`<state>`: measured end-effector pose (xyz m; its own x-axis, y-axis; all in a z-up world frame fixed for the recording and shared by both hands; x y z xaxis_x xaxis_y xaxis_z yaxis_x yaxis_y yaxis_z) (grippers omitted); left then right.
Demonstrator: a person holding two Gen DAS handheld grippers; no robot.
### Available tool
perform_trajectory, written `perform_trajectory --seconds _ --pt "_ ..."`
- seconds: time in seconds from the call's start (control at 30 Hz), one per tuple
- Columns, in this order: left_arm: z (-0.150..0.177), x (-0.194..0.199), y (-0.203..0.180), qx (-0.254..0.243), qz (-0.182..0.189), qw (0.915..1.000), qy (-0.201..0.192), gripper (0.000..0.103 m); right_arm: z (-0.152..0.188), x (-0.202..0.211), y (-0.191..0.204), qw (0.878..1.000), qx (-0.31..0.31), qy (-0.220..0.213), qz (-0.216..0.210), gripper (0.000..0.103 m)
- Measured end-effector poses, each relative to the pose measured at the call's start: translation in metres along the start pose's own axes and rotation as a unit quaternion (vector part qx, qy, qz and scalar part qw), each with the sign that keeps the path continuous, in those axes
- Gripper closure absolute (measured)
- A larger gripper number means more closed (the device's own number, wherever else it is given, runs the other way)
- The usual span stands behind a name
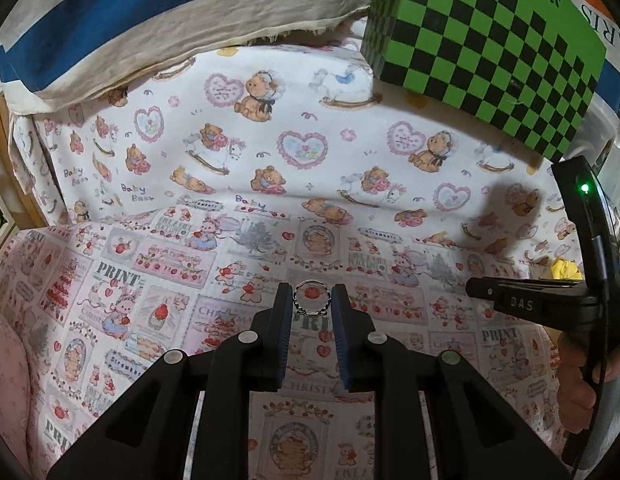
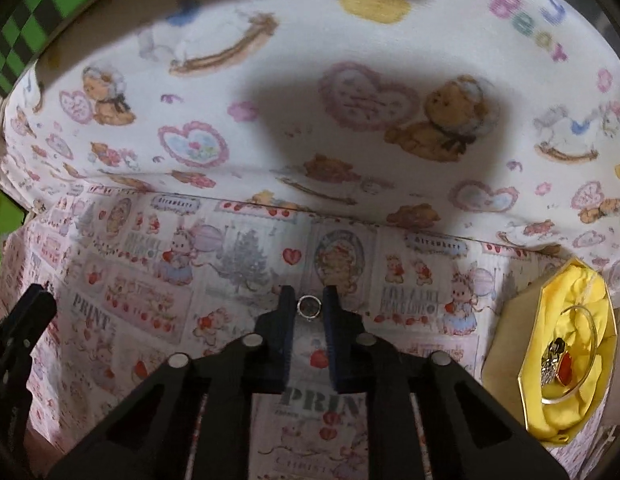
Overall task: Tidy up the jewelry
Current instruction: 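Lift the ring with the left gripper while the right gripper grasps another small silver ring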
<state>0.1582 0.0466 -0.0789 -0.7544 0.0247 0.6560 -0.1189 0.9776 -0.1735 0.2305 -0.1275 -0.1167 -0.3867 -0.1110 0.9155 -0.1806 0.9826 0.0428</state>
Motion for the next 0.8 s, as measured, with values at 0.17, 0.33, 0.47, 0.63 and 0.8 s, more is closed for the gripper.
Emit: perform_trajectory --seconds 0.17,0.33,0.47,0.63,0.8 --pt "-0.001 0.005 0.001 0.008 0.003 1.0 -0.005 0.084 0.006 0.011 -0.008 1.0 -0.011 0.001 -0.022 0.09" --pt "-0.004 0.015 -0.004 -0.005 -0.001 0.9997 -0.024 0.084 0.023 0.038 -0.015 0.999 -0.005 -0.019 -0.037 0.09" --pt "-0.006 0.026 -0.011 -0.018 -0.002 0.9987 -0.047 0.084 0.038 0.064 -0.014 0.998 0.009 -0.047 -0.043 0.09" --pt "-0.014 0.052 -0.024 -0.042 0.005 0.9935 -0.106 0.084 0.042 0.094 -0.017 0.993 0.028 -0.104 -0.056 0.09" --pt "-0.015 0.063 -0.031 -0.047 0.013 0.9901 -0.132 0.084 0.051 0.121 -0.019 0.983 0.03 -0.171 -0.057 0.09"
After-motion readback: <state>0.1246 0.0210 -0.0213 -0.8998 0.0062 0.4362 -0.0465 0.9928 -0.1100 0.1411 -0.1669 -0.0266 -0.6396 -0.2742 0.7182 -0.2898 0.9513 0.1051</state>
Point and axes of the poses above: each gripper's, at about its wrist camera, not at the fingertips, and x roughly against the way its jaws point, y to its left, z to its underside, the point moved 7 cm from there along -x, roughly the way its jaws point, and after that the axes turned 5 degrees about -y, right-handed, at the moved point
